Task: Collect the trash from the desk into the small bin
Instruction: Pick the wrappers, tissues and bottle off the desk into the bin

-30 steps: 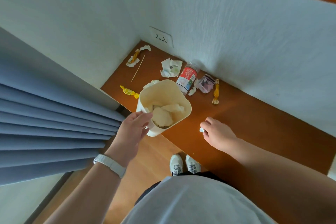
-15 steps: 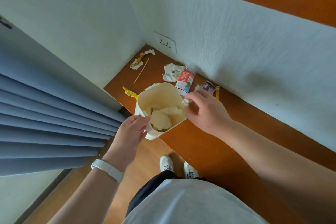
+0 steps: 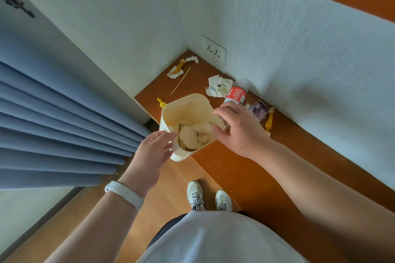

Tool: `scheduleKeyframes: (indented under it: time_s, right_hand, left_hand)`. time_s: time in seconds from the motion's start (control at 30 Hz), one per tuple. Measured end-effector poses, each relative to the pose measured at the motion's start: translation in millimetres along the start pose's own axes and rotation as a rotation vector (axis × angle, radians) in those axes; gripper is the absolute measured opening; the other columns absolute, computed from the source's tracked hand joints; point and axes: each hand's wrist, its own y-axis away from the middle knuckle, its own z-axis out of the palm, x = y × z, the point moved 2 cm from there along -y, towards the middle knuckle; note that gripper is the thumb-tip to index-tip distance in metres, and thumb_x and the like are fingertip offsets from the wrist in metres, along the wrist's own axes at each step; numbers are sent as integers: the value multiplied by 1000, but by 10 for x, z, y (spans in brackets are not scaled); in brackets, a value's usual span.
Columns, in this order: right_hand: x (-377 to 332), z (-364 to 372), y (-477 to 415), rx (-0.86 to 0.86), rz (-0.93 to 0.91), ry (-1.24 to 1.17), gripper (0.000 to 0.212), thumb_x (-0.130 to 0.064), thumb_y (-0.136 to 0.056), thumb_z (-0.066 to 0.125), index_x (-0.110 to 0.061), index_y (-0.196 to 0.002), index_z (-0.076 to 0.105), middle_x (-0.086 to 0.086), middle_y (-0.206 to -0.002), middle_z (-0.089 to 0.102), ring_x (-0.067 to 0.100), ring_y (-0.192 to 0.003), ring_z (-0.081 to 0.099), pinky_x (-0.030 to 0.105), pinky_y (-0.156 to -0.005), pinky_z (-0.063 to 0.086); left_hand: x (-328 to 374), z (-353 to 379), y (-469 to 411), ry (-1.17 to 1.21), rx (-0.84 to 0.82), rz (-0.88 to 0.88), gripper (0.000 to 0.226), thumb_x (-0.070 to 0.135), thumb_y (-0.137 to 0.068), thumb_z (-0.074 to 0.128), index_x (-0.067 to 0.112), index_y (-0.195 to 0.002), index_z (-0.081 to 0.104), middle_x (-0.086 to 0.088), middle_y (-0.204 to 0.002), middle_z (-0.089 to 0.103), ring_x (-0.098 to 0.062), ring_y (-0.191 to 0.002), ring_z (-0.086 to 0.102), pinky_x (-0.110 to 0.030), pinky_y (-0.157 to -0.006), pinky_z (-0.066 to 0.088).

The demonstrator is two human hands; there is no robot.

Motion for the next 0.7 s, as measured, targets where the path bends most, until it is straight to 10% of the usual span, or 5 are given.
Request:
scheduleKeyframes:
  time_s: [0.33,0.7]
  right_hand:
    - [1366,173,415,-116,701,179,32,-39,-93,54,-22,-120,58,6,-124,56,21,-97,59,35,-73,55]
    - [1765,405,485,-28,917,177,53,-40,-86,68,-16,-127,44,9,-120,62,28,-101,65,44,-70,60]
  left_hand:
    - [180,63,-158,3,9,-1,7,20,-92,68,15,-96,68,-7,-101,73,-28,-107,66,-45,-108,48]
    - [338,213,-265,9,-26,8,7,18,-93,66,13,-98,67,-7,-99,73,-25,-105,68,-43,-105,51]
